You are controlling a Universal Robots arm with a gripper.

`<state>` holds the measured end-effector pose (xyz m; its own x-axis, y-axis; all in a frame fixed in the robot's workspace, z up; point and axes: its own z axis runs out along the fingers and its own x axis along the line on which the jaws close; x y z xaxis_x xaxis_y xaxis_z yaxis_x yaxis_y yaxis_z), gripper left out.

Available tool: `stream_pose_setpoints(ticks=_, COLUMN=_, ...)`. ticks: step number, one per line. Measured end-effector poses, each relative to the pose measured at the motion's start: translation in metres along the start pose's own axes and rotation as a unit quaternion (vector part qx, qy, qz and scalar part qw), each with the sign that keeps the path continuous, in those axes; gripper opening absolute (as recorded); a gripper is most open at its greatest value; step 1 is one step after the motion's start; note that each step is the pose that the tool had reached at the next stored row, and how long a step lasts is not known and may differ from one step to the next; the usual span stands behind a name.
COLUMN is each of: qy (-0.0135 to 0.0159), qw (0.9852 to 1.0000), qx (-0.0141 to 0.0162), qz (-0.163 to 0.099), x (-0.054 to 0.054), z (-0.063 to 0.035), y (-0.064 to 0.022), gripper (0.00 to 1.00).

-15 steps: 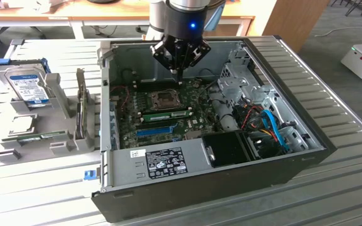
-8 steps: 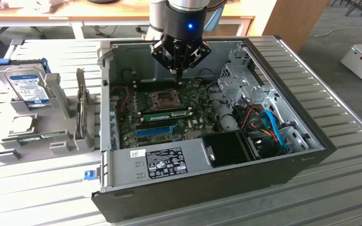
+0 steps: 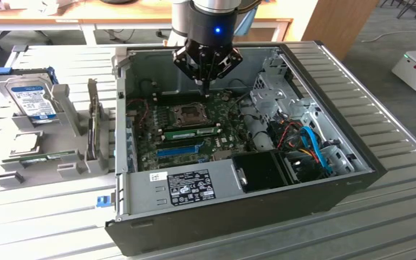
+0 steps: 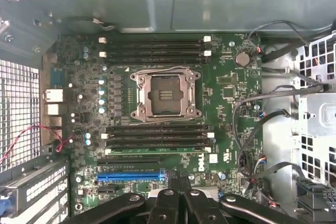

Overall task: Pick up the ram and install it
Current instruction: 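Press down the ram until it locks into place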

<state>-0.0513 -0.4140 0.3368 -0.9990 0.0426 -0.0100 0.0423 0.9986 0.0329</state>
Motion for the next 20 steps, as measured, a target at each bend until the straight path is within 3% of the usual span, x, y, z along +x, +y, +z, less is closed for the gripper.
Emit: stream_pose_setpoints(ticks=20, qy=0.0000, qw=1.0000, qx=0.0000, qz=0.000, x=0.0072, z=0.0000, y=-0.0002, gripper=0.11)
